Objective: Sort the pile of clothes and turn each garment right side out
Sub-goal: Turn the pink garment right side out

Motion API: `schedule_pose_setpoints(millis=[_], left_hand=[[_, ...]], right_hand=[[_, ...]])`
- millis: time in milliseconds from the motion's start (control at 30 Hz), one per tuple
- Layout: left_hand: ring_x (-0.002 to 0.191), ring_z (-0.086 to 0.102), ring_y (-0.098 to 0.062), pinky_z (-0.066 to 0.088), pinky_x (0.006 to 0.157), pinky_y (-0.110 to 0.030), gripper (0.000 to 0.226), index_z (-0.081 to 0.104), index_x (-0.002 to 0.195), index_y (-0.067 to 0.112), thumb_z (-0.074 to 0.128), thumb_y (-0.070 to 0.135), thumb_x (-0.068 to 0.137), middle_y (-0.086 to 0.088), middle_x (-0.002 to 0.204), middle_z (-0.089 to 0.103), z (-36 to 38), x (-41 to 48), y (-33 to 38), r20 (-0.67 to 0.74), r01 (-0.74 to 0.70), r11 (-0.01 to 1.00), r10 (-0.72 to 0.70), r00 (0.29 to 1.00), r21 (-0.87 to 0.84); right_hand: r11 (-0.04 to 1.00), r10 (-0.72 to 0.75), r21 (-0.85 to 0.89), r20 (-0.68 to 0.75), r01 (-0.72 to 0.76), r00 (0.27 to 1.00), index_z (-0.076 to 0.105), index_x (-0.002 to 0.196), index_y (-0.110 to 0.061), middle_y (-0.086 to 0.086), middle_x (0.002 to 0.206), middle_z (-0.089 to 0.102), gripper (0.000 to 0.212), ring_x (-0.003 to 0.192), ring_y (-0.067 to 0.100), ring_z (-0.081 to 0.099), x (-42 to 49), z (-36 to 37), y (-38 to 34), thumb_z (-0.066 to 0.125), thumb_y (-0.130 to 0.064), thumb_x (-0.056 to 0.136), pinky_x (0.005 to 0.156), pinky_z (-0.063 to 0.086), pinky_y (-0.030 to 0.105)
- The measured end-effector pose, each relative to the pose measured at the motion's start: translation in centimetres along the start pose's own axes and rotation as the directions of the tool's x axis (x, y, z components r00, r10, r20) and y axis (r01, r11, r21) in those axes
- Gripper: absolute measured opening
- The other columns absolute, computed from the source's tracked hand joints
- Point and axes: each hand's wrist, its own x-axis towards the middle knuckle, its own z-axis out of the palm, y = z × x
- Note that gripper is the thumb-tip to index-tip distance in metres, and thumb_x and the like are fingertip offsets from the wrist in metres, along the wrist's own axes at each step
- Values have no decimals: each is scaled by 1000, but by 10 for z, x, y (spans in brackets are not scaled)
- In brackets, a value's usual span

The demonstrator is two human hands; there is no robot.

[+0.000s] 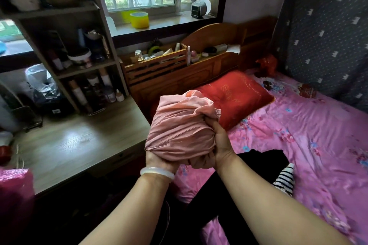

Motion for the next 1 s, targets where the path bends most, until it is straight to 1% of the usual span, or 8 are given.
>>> schedule_pose_setpoints(millis=[67, 133, 267, 367, 467, 567, 800, 1000], left_hand=[[123, 49, -31, 45, 102, -40, 54, 31, 148, 12, 43, 32, 98, -17, 137, 50, -11, 6, -17, 370, 360, 773, -175, 912, -523], [103, 60, -34, 54, 87, -47, 63, 47, 138, 5, 69, 19, 80, -23, 118, 62, -36, 18, -39, 516, 404, 646, -18, 856, -648], [129, 42, -35, 26, 107, -67, 89, 45, 140, 17, 80, 4, 59, -17, 140, 49, -92, 33, -76, 659, 304, 792, 158, 735, -529], [128, 45, -38, 34, 103, -66, 92, 48, 137, 18, 90, 31, 56, -21, 136, 50, -119, 56, -89, 629, 365, 746, 91, 772, -556], [96, 68, -28, 55, 82, -51, 69, 64, 116, 17, 86, 44, 56, -12, 106, 70, -128, 67, -98, 492, 364, 769, -74, 867, -525], [89, 71, -23, 58, 75, -39, 44, 63, 118, 10, 66, 26, 77, -12, 102, 73, -141, 79, -119, 384, 350, 771, -149, 911, -532], [84, 71, -27, 53, 82, -38, 29, 73, 94, 3, 68, -1, 65, -19, 97, 71, -183, 103, -191, 270, 379, 805, -281, 921, -456], [104, 66, -33, 49, 97, -44, 32, 68, 107, -2, 58, -13, 79, -20, 108, 70, -199, 136, -249, 240, 431, 839, -366, 899, -334]], right_hand=[[996, -14, -92, -76, 7, 997, 60, 118, 0, 19, 107, 69, 80, 95, 31, 67, 7, -9, 1, 87, -32, 50, 88, 55, 39], [989, -31, -147, -151, 9, 988, 62, 113, 1, 17, 104, 70, 54, 96, 29, 67, 10, -11, 3, 71, -27, 68, 97, 48, 38], [983, -8, -181, -242, -37, 970, 69, 99, 1, 15, 92, 74, 28, 83, 25, 72, 22, -21, 23, 50, -16, 86, 88, 52, 34], [967, 68, -212, -322, -142, 944, 77, 76, -3, 14, 82, 75, 38, 74, 23, 73, 39, -21, 54, 45, -12, 94, 72, 58, 32], [937, 195, -220, -320, -273, 927, 78, 73, -3, 14, 81, 75, 41, 72, 23, 73, 55, -12, 91, 45, -11, 95, 68, 59, 32], [897, 288, -227, -350, -379, 891, 75, 88, -2, 17, 84, 74, 29, 75, 26, 73, 72, -14, 125, 48, -8, 93, 63, 60, 33], [840, 334, -264, -437, -474, 835, 63, 114, 1, 22, 93, 70, 33, 77, 30, 71, 103, -54, 203, 50, 11, 86, 69, 60, 39], [809, 353, -256, -509, -530, 785, 68, 105, -6, 21, 94, 72, 33, 81, 31, 70, 127, -84, 262, 51, 15, 86, 85, 55, 46]])
